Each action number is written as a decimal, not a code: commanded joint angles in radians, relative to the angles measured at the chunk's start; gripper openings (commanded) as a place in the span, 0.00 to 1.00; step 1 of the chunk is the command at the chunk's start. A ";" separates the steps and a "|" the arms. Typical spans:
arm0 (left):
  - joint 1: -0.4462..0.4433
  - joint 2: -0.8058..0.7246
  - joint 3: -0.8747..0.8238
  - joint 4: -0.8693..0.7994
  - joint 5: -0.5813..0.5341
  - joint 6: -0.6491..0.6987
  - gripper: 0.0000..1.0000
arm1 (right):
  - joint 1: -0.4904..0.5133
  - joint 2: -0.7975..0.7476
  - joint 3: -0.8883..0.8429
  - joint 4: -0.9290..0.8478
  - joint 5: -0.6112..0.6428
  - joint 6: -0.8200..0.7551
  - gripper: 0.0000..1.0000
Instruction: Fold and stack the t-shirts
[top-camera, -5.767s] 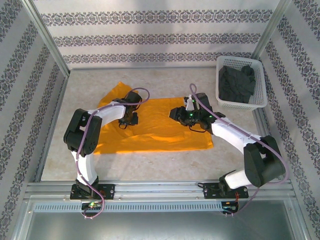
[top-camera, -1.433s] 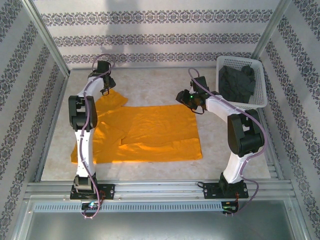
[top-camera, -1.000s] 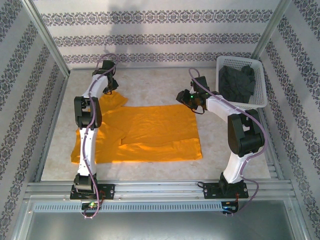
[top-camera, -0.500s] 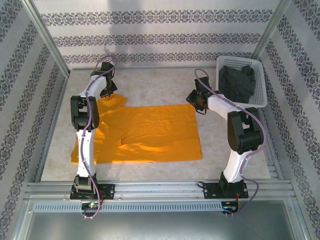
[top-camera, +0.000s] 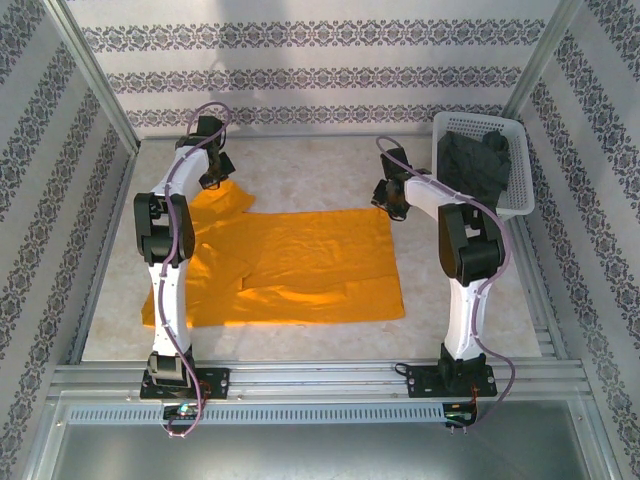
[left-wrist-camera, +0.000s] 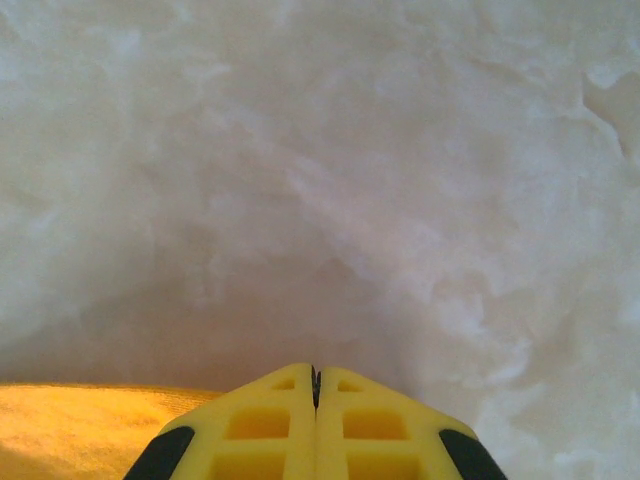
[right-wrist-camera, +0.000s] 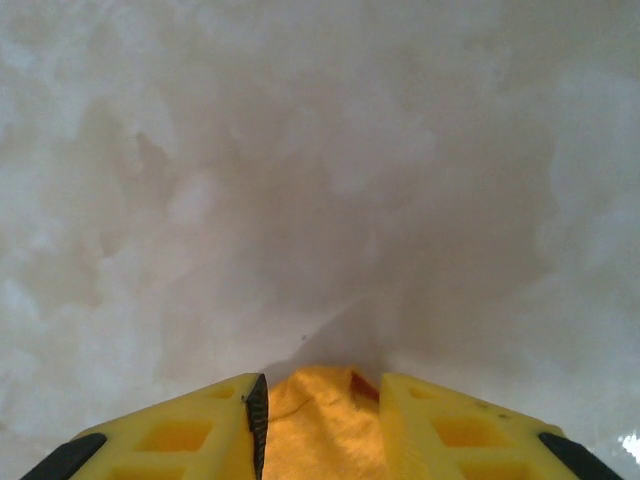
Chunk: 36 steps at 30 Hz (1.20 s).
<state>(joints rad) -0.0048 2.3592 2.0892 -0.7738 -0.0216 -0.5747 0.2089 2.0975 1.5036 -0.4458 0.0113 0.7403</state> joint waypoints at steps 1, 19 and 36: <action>0.001 -0.041 -0.013 -0.014 0.022 0.021 0.00 | -0.019 0.031 0.036 -0.057 -0.005 -0.061 0.35; 0.000 -0.050 0.003 -0.070 0.029 0.027 0.00 | -0.022 0.101 0.161 -0.164 -0.099 -0.067 0.17; 0.002 -0.237 -0.139 -0.093 0.045 0.052 0.00 | -0.020 -0.027 0.112 -0.086 -0.080 -0.161 0.00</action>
<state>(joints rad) -0.0048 2.2307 1.9953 -0.8280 0.0193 -0.5472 0.1917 2.1429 1.6348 -0.5724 -0.0631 0.6239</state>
